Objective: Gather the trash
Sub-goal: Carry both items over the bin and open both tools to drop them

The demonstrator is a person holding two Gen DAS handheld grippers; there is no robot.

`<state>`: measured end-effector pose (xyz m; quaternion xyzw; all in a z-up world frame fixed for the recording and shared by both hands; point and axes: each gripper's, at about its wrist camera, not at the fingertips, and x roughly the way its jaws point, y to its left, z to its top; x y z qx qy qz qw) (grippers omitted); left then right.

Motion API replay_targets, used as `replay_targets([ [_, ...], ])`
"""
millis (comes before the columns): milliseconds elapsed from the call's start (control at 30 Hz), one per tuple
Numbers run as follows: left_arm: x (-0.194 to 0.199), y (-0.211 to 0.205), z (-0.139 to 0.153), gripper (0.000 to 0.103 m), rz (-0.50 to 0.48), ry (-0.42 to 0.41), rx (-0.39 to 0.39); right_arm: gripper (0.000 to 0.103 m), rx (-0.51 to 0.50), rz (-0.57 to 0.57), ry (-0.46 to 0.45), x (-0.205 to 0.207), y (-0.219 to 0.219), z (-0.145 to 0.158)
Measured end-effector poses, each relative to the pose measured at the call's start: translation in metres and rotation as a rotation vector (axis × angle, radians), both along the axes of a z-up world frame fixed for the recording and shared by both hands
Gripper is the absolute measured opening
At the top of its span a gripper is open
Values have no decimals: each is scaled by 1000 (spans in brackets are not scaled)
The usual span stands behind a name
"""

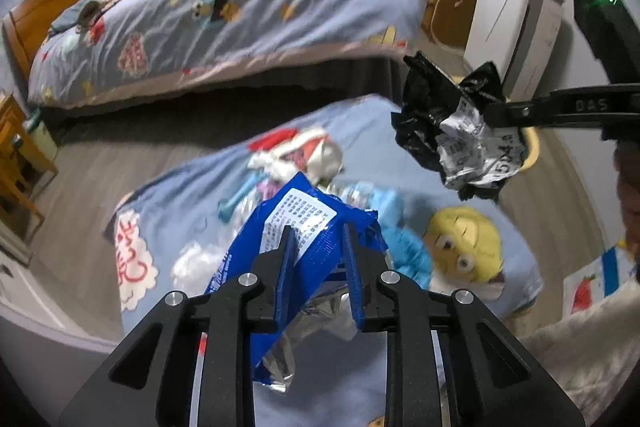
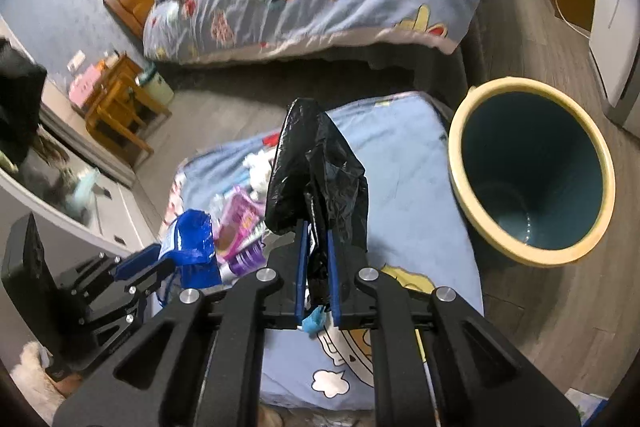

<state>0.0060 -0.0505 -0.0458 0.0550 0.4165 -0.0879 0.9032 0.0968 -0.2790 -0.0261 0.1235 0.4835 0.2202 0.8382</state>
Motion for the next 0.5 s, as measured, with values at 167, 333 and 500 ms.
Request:
replay_targets([
  [167, 14, -22, 32, 25, -42, -66, -42, 9, 61, -75, -40, 19, -37, 19],
  [333, 43, -57, 53, 25, -109, -105, -66, 9, 72, -198, -70, 44, -89, 23],
  [500, 85, -102, 60, 24, -175, -110, -106, 9, 81, -296, -55, 62, -133, 10],
])
